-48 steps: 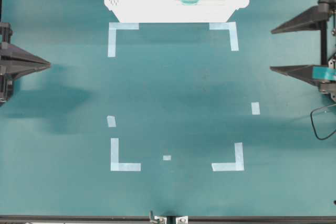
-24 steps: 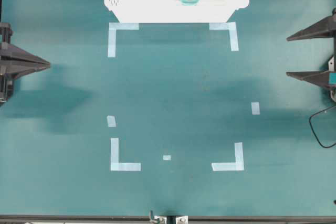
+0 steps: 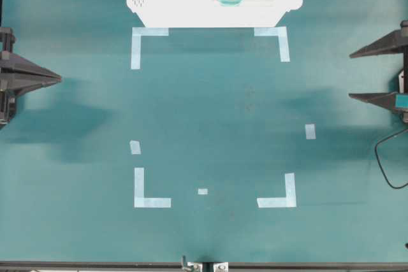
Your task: Put the tape into the white basket.
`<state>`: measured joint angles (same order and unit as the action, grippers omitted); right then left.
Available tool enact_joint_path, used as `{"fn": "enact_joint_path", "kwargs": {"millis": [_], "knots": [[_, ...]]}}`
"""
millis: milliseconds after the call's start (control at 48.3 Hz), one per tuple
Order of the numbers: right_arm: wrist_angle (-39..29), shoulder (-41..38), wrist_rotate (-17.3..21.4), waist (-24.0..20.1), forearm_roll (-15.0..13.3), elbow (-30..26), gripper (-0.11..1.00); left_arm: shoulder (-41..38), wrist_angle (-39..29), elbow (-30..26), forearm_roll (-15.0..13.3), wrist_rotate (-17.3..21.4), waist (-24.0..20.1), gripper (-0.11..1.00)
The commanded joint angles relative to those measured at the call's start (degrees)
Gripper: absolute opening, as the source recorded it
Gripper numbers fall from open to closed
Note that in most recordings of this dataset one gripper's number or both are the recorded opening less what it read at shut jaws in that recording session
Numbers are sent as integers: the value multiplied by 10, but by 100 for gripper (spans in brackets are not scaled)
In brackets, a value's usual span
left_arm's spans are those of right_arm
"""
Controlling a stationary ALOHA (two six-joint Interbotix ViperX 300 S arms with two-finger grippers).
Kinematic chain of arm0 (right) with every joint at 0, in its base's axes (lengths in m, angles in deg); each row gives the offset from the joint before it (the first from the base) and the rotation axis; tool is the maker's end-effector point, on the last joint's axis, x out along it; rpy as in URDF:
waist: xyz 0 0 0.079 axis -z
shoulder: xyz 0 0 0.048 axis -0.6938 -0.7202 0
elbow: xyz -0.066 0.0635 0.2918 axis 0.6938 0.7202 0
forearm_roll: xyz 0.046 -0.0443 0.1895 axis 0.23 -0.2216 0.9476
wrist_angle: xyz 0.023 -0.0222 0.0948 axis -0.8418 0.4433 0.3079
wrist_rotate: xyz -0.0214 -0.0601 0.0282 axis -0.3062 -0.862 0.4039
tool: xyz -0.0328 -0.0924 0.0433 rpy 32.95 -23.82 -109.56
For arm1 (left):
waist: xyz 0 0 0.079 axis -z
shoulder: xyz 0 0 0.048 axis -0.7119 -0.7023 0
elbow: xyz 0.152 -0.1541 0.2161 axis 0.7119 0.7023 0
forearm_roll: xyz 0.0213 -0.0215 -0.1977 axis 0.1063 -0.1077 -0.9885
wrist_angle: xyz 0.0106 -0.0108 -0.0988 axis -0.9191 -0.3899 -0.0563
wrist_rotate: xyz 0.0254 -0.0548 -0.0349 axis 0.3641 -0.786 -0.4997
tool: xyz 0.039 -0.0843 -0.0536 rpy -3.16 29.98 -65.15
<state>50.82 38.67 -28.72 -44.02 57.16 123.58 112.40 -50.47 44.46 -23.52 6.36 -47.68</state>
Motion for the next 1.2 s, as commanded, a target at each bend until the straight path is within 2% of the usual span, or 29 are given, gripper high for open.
{"fn": "enact_joint_path", "kwargs": {"millis": [0, 186, 414, 600, 766, 972, 1179], "knots": [[9, -2, 1, -1, 0, 0, 94, -4, 3, -15, 1, 1, -2, -11], [8, -3, 8, -1, 1, 11, 94, -4, 3, -15, 0, 1, -2, -11], [9, -3, 41, 0, 0, 18, 94, -4, 3, -15, 0, 1, -2, -11], [14, -3, 38, -1, -2, 20, 94, -4, 3, -15, 0, 1, -2, -11], [40, -4, 41, -1, -18, 33, 94, -4, 3, -15, 0, 1, -2, -11], [79, -4, 43, 0, -19, 54, 94, -4, 3, -15, 0, 1, -2, -11], [83, -4, 41, 2, -20, 54, 94, -4, 3, -15, 0, 1, -2, -11]]}}
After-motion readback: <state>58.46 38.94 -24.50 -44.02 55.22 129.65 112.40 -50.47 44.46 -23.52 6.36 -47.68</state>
